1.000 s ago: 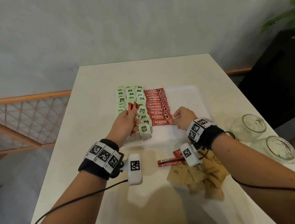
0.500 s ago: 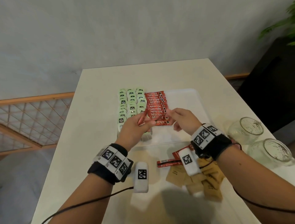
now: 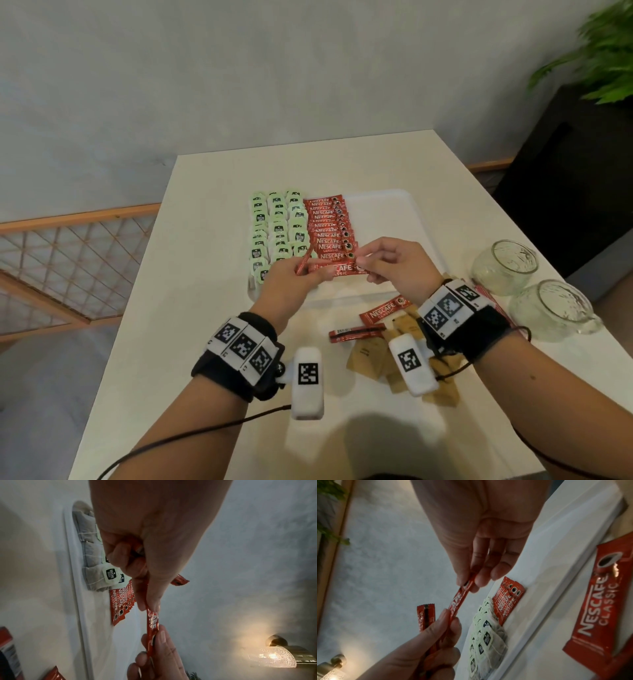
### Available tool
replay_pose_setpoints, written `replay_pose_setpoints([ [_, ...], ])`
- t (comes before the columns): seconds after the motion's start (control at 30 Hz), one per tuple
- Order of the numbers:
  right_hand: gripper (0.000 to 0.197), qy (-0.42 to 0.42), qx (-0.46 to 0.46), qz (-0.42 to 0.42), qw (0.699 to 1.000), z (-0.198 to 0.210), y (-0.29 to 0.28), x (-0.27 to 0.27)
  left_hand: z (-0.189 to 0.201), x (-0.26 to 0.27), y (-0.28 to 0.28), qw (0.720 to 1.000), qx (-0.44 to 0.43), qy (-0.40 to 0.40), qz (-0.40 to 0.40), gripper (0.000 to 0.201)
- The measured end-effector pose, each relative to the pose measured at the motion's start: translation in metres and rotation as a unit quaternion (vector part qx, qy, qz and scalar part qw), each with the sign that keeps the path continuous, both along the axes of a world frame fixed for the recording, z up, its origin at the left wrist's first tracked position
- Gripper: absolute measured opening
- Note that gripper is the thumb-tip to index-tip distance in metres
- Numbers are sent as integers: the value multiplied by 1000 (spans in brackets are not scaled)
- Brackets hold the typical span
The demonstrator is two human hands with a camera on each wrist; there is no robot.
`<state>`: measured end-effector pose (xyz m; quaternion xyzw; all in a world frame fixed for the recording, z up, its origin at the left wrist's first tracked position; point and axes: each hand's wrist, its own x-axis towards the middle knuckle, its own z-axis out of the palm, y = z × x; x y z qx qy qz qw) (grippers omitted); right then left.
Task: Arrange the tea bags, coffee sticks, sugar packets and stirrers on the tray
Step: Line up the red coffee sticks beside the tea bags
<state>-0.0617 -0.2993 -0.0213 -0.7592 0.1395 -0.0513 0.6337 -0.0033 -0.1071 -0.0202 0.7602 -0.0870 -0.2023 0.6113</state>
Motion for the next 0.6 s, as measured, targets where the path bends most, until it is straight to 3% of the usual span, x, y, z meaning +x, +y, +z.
replay_pose_setpoints([
  [0.2, 17, 46, -27, 102, 993, 11, 9, -1, 6, -10, -7, 1000, -2, -16, -26, 8],
  [0.4, 15, 55, -3, 45, 997, 10, -9, 7, 8, -5, -8, 1000, -10, 5, 11, 5],
  [0.53, 18, 77, 10, 14, 997, 3, -29, 16, 15, 6, -9, 999, 14, 8, 49, 37],
  [0.6, 17, 120, -41, -10, 992, -8, -37, 21, 19, 15, -6, 996, 17, 20, 91, 36],
])
